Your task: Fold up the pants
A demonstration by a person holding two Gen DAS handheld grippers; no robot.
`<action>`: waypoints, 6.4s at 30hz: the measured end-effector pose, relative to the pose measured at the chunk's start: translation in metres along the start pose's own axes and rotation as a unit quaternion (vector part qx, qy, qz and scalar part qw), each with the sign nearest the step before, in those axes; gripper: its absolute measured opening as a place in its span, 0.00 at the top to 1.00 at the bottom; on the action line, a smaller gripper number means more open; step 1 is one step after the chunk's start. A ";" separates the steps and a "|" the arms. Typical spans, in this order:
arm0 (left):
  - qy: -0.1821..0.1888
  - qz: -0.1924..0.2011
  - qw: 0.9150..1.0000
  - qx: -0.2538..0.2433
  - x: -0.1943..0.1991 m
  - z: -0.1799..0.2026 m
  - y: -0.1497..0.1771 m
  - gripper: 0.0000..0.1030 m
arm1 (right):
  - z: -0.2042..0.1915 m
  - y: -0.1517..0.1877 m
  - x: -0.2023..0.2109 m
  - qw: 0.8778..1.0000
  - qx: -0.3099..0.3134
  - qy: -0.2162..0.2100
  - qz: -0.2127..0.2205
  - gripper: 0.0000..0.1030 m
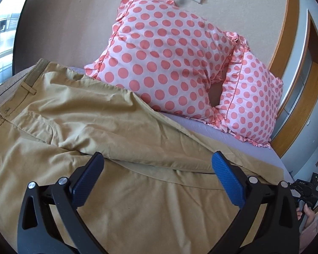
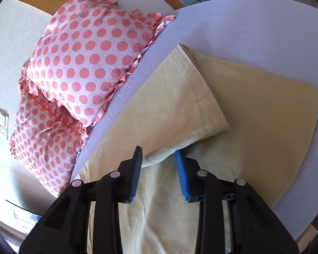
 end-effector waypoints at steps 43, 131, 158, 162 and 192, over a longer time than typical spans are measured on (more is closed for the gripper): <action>-0.147 -0.091 0.977 0.125 0.105 -0.106 0.066 0.88 | 0.068 -0.015 0.066 0.991 0.017 -0.051 0.126 0.98; -0.213 0.039 0.931 0.295 0.152 -0.240 0.027 0.91 | -0.151 0.236 0.009 0.846 0.431 -0.289 -0.127 0.17; 0.222 -0.142 0.915 -0.305 0.044 0.198 0.129 0.47 | -0.067 0.083 0.010 0.943 0.225 -0.229 -0.092 0.09; 0.171 -0.108 0.960 -0.193 0.051 0.137 0.063 0.31 | -0.089 0.093 -0.022 0.930 0.257 -0.216 -0.153 0.12; 0.095 -0.236 0.967 0.023 -0.099 -0.011 -0.019 0.90 | -0.148 0.071 -0.085 0.892 0.236 -0.292 -0.253 0.89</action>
Point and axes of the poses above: each gripper's, at about its wrist camera, not at the fingertips, and x roughly against the way its jaws point, z to its right, y to its underside, the point moved 1 cm from there along -x, roughly the way its jaws point, and after that the axes turned 4 degrees about z, right-handed, at the moved point
